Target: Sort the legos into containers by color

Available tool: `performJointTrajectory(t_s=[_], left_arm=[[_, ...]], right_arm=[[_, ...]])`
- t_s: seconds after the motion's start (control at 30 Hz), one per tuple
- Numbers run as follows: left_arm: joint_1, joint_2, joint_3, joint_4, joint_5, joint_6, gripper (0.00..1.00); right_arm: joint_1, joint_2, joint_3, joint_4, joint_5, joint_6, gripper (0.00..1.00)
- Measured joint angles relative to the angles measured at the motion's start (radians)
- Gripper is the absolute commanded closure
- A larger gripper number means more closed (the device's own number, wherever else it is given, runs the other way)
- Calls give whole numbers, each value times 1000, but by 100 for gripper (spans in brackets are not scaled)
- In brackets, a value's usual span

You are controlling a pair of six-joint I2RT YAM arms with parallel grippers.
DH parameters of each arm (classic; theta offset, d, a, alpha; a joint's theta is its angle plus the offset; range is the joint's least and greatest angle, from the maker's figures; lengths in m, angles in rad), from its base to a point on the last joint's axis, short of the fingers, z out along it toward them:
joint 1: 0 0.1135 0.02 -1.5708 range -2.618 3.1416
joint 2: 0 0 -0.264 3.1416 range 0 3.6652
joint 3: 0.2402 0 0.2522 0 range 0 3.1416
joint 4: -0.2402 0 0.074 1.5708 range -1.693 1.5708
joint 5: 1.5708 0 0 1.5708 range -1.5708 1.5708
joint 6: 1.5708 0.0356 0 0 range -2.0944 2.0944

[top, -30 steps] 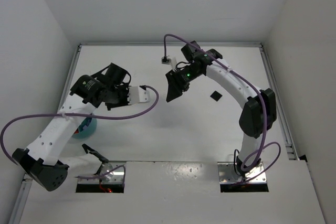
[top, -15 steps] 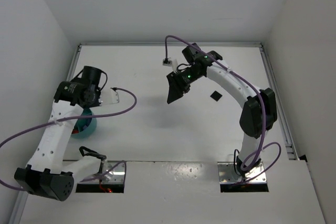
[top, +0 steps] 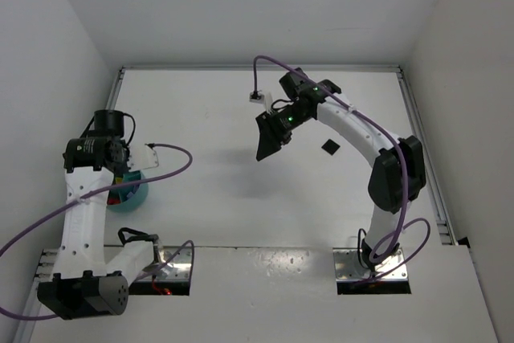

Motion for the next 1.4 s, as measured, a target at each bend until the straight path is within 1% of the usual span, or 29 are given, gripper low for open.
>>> performJointTrajectory(t_s=[0.2, 0.53, 0.8, 1.17, 1.4], left_arm=[[58, -8, -25, -2, 28, 46, 97], [107, -18, -86, 1, 56, 84, 97], [109, -11, -104, 1, 82, 95, 96], [109, 89, -103, 3, 99, 94, 95], [109, 127, -103, 2, 111, 85, 89]], right_arm=[[0, -21, 0, 0, 0, -1, 54], [0, -27, -14, -6, 1, -3, 54], [0, -27, -17, -9, 1, -8, 54], [0, -27, -21, -13, 1, -8, 54], [0, -27, -25, -16, 2, -8, 53]])
